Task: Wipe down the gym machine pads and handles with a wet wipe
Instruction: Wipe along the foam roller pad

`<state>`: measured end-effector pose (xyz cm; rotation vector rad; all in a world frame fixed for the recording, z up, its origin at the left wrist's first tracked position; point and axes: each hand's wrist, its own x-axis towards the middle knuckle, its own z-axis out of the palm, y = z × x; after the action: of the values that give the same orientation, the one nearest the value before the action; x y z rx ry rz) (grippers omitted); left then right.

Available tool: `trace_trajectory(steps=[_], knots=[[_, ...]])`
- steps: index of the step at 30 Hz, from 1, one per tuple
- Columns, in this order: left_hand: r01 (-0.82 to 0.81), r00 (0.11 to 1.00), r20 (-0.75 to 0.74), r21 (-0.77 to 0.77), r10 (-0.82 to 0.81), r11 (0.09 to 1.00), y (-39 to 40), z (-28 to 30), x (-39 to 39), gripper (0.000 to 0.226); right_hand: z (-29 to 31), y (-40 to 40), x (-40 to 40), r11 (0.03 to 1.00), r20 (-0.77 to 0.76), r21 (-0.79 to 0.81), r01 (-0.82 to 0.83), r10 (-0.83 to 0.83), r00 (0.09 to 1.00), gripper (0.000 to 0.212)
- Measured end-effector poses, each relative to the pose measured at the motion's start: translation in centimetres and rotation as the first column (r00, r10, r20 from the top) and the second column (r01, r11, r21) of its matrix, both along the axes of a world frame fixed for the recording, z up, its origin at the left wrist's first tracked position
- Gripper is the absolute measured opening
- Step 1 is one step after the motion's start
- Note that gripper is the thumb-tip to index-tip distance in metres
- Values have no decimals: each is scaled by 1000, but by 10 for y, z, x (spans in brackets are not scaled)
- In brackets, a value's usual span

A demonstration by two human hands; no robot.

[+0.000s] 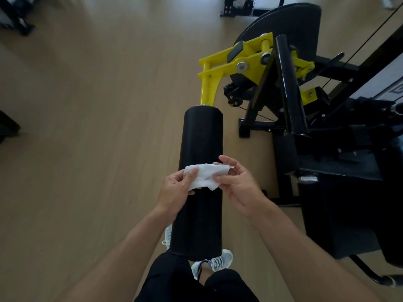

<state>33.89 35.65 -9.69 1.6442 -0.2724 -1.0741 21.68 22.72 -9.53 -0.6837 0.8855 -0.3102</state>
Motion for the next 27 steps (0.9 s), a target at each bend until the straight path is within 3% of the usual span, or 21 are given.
trace_trajectory(steps=[4, 7, 10, 12, 14, 16, 18, 19, 20, 21, 23, 25, 27], knots=[[-7, 996, -88, -30, 4, 1000, -3, -4, 11, 25, 0, 1, 9, 995, -34, 58, 81, -79, 996, 49], [-2, 991, -133, -22, -1, 1000, -8, -9, 24, 17, 7, 1, 20, 995, -110, 99, 30, -19, 994, 30], [33, 990, -136, -21, -35, 999, -12, -14, 36, 16, 11, 2, 29, 991, -171, 137, -6, 30, 985, 40], [40, 988, -147, -21, -42, 999, -15, -16, 43, 16, 10, 2, 35, 996, -172, 45, -83, 89, 981, 31], [45, 988, -149, -21, -48, 999, -19, -17, 49, 16, 6, 1, 42, 978, -213, -179, -109, 70, 975, 20], [29, 990, -139, -29, -33, 999, -25, -19, 57, 19, 3, -4, 49, 852, -209, -519, -70, -47, 977, 12], [-5, 992, -128, -46, -1, 999, -29, -21, 68, 31, 1, -11, 52, 527, -214, -843, -111, -139, 967, 17], [-20, 994, -113, -46, 15, 999, -31, -21, 74, 37, 1, -12, 54, 341, -249, -923, -179, -174, 953, 21], [-36, 996, -86, -40, 32, 999, -32, -22, 79, 40, -2, -10, 55, 199, -306, -943, -268, -193, 932, 25], [-57, 997, -50, -33, 56, 998, -32, -23, 83, 37, -7, -6, 55, 126, -398, -916, -380, -169, 902, 31], [-119, 993, 4, -14, 119, 993, -31, -23, 88, 27, -22, 12, 55, 84, -672, -738, -670, 5, 741, 50], [-158, 987, 16, -6, 158, 987, -29, -27, 91, 28, -39, 33, 54, -9, -833, -541, -841, 139, 535, 65], [-155, 988, 14, -5, 155, 988, -27, -32, 94, 25, -49, 43, 57, 36, -838, -528, -849, 139, 527, 68]])
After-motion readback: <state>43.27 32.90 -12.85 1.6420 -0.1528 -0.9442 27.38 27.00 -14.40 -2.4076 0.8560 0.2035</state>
